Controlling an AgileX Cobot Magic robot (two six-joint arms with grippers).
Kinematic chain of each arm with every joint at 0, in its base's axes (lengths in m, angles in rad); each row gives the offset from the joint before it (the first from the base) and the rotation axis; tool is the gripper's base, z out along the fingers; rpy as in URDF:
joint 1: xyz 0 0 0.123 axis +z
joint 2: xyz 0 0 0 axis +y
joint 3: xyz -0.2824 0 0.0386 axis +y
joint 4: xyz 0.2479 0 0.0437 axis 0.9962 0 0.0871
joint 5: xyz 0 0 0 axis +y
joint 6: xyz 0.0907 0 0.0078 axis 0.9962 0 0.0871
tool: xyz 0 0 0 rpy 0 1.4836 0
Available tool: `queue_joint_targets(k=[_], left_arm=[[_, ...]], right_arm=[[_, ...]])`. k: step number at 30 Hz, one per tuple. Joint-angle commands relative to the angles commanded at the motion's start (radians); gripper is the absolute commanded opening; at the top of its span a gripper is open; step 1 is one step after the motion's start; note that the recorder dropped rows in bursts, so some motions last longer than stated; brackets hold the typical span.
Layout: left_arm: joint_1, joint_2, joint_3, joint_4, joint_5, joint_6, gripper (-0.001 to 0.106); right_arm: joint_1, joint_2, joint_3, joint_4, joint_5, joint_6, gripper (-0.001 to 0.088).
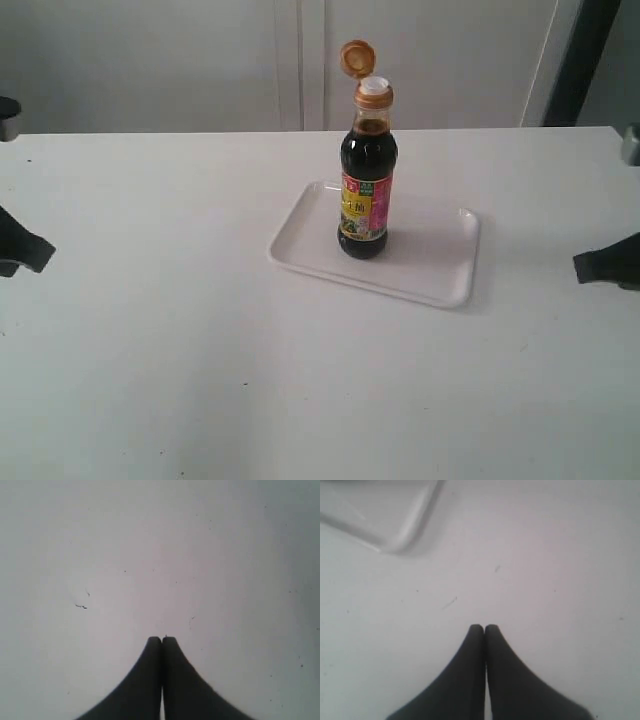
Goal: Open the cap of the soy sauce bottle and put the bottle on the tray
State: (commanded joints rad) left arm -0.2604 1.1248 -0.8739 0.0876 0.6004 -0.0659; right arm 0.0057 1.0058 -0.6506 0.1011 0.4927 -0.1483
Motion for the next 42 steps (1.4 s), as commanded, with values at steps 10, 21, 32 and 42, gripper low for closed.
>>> queue_joint_targets(k=[10,21,32,42], left_arm=[[0.0,-0.303,0.175,0.0,-0.098,-0.035,0.0],[0.0,-0.568,0.289,0.003,-0.121,-0.035,0.0],[0.0,-0.808,0.436,0.0,-0.175,-0.047,0.0],[0.0,-0.868,0.457,0.004,-0.081,-0.094,0.0]], right_arm=[[0.004,-0.323,0.142,0.003,-0.201,-0.013,0.0],[0.056,-0.59,0.249,0.003,-0.247,-0.035,0.0],[0.056,-0.831,0.346,0.006,-0.28,-0.06,0.0],[0.056,-0.865,0.349,0.006,-0.249,-0.057,0.0]])
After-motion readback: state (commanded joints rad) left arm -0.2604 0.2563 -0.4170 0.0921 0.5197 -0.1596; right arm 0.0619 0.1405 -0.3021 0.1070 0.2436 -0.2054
